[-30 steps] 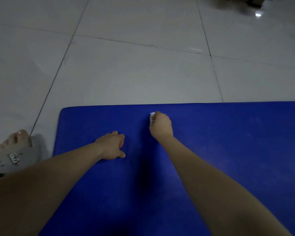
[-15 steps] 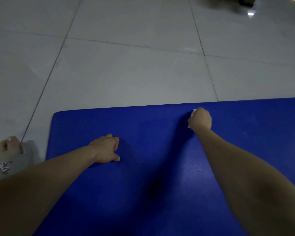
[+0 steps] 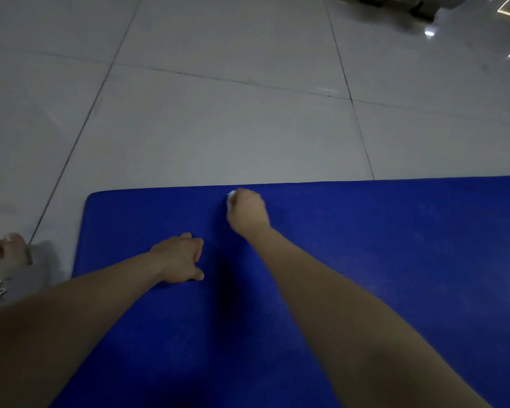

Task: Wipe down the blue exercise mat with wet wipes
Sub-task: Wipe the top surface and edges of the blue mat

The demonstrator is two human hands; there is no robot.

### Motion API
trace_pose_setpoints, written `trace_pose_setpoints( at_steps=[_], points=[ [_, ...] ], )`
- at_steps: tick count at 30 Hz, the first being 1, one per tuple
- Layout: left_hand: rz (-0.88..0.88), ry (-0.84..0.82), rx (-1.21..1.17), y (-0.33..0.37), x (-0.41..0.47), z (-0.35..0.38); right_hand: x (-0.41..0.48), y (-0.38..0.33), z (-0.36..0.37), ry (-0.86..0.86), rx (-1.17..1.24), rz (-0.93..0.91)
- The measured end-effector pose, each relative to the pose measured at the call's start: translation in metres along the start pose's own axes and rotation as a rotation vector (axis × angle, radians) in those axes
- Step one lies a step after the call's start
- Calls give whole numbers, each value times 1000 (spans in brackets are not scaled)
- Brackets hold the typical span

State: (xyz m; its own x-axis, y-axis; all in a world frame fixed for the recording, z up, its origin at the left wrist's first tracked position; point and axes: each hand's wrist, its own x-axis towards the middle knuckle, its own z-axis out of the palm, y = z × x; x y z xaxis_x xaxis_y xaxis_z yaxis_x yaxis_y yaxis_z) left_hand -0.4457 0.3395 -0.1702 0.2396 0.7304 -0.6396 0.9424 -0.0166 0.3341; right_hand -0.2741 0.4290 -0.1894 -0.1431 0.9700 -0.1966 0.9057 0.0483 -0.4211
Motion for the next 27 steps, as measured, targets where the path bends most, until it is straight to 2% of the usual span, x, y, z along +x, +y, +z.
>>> trace_pose_setpoints(
  at_steps=[3, 5, 10, 14, 16, 20, 27],
  points=[
    [5, 3, -1, 0, -2, 0, -6, -16, 11, -75, -68, -126],
    [0, 8, -11, 0, -3, 0, -1, -4, 4, -62, -114, -111],
    [10, 12, -33, 0, -2, 0, 19, 84, -45, 71, -159, 216],
    [14, 19, -40, -2, -2, 2, 21, 149, -76, 149, -64, 534],
    [19, 20, -32, -1, -2, 2, 23, 158, -81, 158, -14, 605],
    [25, 25, -32, -1, -1, 2, 35, 132, -73, 174, 109, 557],
    [16, 18, -27, -1, -2, 2, 34, 48, -42, 104, 189, 240]
  ],
)
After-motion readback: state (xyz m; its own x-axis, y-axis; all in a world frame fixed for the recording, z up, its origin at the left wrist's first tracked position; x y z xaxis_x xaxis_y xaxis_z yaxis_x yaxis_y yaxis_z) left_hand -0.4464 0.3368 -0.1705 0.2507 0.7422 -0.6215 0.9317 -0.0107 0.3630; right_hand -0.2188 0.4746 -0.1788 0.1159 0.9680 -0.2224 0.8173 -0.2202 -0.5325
